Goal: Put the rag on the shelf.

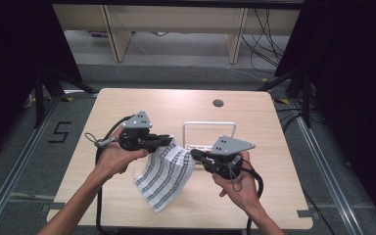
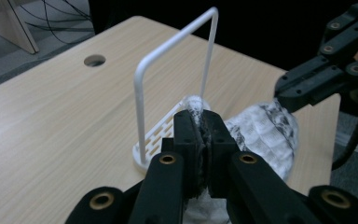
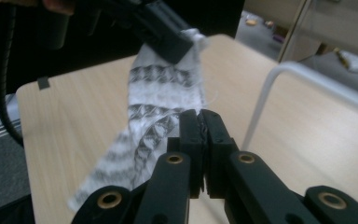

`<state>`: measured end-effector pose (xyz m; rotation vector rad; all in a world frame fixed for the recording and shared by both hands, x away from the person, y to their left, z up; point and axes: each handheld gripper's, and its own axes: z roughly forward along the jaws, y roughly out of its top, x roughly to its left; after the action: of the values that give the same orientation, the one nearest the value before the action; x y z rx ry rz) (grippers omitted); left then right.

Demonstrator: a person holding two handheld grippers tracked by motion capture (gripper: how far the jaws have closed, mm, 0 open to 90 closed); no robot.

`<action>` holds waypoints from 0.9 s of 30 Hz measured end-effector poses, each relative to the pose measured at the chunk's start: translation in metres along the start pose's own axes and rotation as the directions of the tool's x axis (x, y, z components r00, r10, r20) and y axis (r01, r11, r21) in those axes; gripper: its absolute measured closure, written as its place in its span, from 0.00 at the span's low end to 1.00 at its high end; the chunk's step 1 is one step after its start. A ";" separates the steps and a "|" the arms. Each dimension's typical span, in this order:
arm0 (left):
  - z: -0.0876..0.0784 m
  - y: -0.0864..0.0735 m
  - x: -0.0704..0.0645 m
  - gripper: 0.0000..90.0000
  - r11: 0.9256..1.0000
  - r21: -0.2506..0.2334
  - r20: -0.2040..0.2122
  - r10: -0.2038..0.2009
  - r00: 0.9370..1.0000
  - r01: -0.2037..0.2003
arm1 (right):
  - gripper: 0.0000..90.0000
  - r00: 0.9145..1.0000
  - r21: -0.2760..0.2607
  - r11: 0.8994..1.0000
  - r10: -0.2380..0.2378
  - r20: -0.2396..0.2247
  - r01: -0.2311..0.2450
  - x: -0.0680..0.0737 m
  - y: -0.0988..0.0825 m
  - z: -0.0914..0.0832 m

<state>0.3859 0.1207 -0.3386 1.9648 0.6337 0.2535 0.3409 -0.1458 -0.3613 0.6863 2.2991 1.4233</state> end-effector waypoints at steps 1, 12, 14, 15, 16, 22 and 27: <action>0.000 0.000 0.000 0.95 1.000 0.000 0.000 0.000 1.000 0.000 | 0.99 1.000 0.000 1.000 0.000 0.000 0.000 0.000 0.000 0.000; 0.002 0.038 -0.012 0.95 0.996 -0.062 0.007 -0.059 0.998 0.060 | 0.99 0.995 -0.069 0.998 0.006 0.096 0.001 -0.031 0.043 -0.046; 0.008 0.045 -0.011 0.95 0.995 -0.070 0.009 -0.067 0.998 0.067 | 0.99 0.994 -0.076 0.997 0.004 0.112 0.004 -0.037 0.046 -0.050; 0.008 0.045 -0.011 0.95 0.995 -0.070 0.009 -0.067 0.998 0.067 | 0.99 0.994 -0.076 0.997 0.004 0.112 0.004 -0.037 0.046 -0.050; 0.010 0.049 -0.011 0.95 0.995 -0.069 0.007 -0.066 0.998 0.066 | 0.99 0.993 -0.080 0.997 0.020 0.115 -0.011 -0.040 0.047 -0.051; 0.020 0.067 -0.008 0.95 0.994 -0.083 0.002 -0.069 0.998 0.069 | 0.99 0.990 -0.094 0.995 0.051 0.129 -0.039 -0.054 0.052 -0.057; 0.027 0.082 -0.005 0.95 0.992 -0.100 -0.003 -0.077 0.997 0.076 | 0.99 0.986 -0.119 0.992 0.054 0.161 -0.035 -0.067 0.062 -0.063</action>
<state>0.4196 0.0687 -0.2786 1.8402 0.6862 0.2403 0.3759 -0.2068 -0.2753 0.7930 2.0713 1.4500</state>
